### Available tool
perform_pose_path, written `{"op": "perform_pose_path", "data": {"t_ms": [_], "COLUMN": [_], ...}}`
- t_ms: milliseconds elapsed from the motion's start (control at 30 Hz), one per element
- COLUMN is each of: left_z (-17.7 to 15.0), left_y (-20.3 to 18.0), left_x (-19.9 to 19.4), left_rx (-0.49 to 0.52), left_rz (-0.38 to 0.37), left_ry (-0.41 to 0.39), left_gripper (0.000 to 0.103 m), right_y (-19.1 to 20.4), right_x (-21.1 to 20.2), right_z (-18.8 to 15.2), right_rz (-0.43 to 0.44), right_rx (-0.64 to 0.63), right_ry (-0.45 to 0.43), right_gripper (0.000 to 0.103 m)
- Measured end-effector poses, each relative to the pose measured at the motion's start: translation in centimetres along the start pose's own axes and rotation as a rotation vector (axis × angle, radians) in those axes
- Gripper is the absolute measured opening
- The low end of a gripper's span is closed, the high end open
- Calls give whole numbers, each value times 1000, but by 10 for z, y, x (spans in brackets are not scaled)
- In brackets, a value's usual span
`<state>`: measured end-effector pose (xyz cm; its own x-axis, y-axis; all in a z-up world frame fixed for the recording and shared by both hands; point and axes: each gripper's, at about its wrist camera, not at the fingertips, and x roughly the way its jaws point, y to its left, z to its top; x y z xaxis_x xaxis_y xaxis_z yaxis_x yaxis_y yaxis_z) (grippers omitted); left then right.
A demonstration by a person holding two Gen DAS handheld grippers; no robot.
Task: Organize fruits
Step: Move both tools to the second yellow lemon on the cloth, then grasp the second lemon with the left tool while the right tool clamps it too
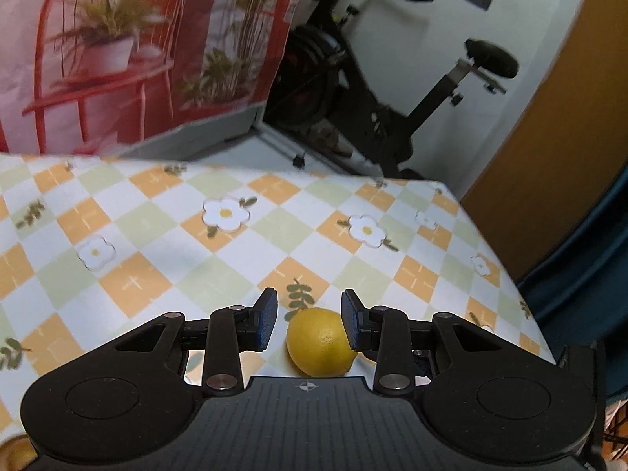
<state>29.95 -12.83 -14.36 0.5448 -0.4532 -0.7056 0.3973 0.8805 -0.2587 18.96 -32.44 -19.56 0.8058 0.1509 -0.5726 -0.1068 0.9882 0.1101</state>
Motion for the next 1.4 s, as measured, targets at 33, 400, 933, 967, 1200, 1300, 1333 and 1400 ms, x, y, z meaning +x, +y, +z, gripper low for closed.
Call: {"op": "perform_pose_path", "data": {"t_ms": [33,400,933,967,1200,1300,1333,1400], "left_z": [1,4,-1,-1,-3,-3,-3,-3], "left_y": [2,5,0,0,0,-2,-2,-2], "left_x": [6,39,51,52,50,50,50,49], "left_rx": [-18,-45,-15,-14,-12,0,3,3], "left_rz": [-2,-30,-33,-32,-35,-36,-35,-37], "left_ry": [13,88,105,103,94,96,97,101], "left_gripper": [37,37,38,38,39,39,39,39], "right_y": [-1,-16,-14,-14,-14,-14,-14,-14], "right_x": [3,15,27,27,27,25,25,24], "right_z": [0,3,5,5,4,3,3,3], "right_rz": [2,42,52,52,60,64,68,76], "right_rx": [3,91,88,90,101,105,106,106], "right_ry": [4,2,18,17,11,7,6,3], "right_gripper": [55,55,53,53,51,50,50,50]}}
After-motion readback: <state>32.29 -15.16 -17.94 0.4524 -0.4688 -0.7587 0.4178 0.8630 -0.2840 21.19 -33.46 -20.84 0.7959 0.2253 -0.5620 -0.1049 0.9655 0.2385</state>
